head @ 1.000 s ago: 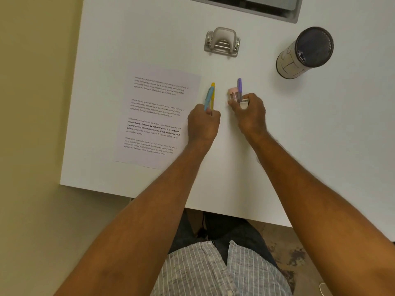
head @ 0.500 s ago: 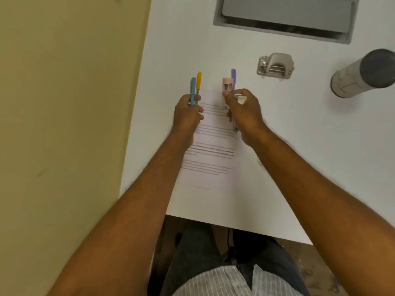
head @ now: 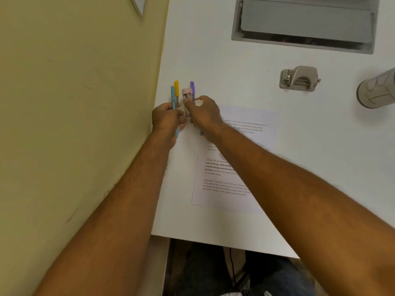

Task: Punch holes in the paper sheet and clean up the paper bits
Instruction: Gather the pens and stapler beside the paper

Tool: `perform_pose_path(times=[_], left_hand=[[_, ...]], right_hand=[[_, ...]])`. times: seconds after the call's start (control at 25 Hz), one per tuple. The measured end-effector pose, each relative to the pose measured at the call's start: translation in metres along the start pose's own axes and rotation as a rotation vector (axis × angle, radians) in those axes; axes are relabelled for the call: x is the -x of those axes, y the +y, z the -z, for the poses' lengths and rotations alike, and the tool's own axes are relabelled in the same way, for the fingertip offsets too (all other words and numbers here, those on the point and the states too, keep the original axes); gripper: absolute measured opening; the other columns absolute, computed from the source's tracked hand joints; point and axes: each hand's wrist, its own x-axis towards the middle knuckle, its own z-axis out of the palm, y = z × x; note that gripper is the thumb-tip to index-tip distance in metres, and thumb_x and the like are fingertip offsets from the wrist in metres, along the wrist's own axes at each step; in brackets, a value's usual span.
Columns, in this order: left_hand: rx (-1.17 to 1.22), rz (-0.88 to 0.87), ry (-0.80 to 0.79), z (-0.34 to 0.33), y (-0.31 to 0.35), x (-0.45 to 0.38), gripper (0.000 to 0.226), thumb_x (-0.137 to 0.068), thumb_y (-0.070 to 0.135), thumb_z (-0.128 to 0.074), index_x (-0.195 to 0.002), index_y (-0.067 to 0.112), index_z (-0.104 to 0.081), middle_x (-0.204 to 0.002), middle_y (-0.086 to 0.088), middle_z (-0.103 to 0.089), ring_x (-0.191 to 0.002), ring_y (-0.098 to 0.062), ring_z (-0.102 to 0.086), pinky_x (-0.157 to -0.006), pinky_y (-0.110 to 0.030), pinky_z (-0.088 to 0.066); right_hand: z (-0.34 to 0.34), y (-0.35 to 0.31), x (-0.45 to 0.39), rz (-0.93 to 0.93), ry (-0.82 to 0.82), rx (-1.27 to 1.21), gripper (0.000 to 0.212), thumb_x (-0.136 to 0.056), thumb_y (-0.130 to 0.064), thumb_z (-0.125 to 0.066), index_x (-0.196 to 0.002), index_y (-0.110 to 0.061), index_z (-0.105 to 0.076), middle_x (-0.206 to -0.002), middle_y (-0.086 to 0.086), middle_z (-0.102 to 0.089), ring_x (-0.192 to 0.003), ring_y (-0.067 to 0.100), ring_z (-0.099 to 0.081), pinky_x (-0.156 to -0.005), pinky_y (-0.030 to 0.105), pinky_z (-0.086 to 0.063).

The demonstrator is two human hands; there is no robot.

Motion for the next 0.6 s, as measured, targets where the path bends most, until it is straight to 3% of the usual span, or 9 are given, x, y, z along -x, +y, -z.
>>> perform_pose_path(times=[0.2, 0.4, 0.52, 0.6], left_hand=[[0.002, -0.009, 0.02, -0.005, 0.003, -0.009, 0.019, -0.099, -0.002, -0.057, -0.093, 0.01, -0.07, -0.08, -0.012, -0.067, -0.067, -0.022, -0.063, -0.064, -0.029, -0.059], [-0.153, -0.073, 0.117, -0.005, 0.0, -0.022, 0.014, -0.096, 0.005, -0.066, -0.105, 0.001, -0.076, -0.094, -0.018, -0.077, -0.083, -0.036, -0.075, -0.079, -0.044, -0.065], [-0.239, -0.102, 0.179, -0.004, 0.001, -0.025, 0.019, -0.095, 0.003, -0.065, -0.11, 0.002, -0.076, -0.099, -0.017, -0.077, -0.082, -0.03, -0.074, -0.08, -0.048, -0.065], [-0.297, -0.136, 0.206, -0.003, 0.004, -0.025, 0.023, -0.094, 0.001, -0.063, -0.112, 0.004, -0.077, -0.101, -0.014, -0.077, -0.084, -0.026, -0.072, -0.083, -0.043, -0.065]], right_hand=[[-0.005, 0.0, -0.01, 0.017, 0.029, 0.058, 0.032, -0.103, -0.041, -0.059, -0.102, -0.01, -0.065, -0.092, 0.006, -0.067, -0.084, 0.02, -0.062, -0.068, 0.027, -0.045], [-0.01, -0.006, -0.014, 0.008, 0.026, 0.132, 0.032, -0.098, -0.037, -0.064, -0.103, -0.006, -0.07, -0.093, 0.008, -0.072, -0.088, 0.025, -0.07, -0.075, 0.035, -0.056], [-0.012, -0.009, -0.011, -0.009, 0.013, 0.134, 0.024, -0.092, -0.025, -0.07, -0.106, -0.006, -0.07, -0.094, 0.01, -0.073, -0.092, 0.029, -0.073, -0.08, 0.039, -0.062], [-0.014, -0.012, -0.009, -0.018, -0.004, 0.11, 0.023, -0.089, -0.02, -0.073, -0.106, -0.006, -0.07, -0.093, 0.009, -0.072, -0.093, 0.029, -0.073, -0.085, 0.046, -0.063]])
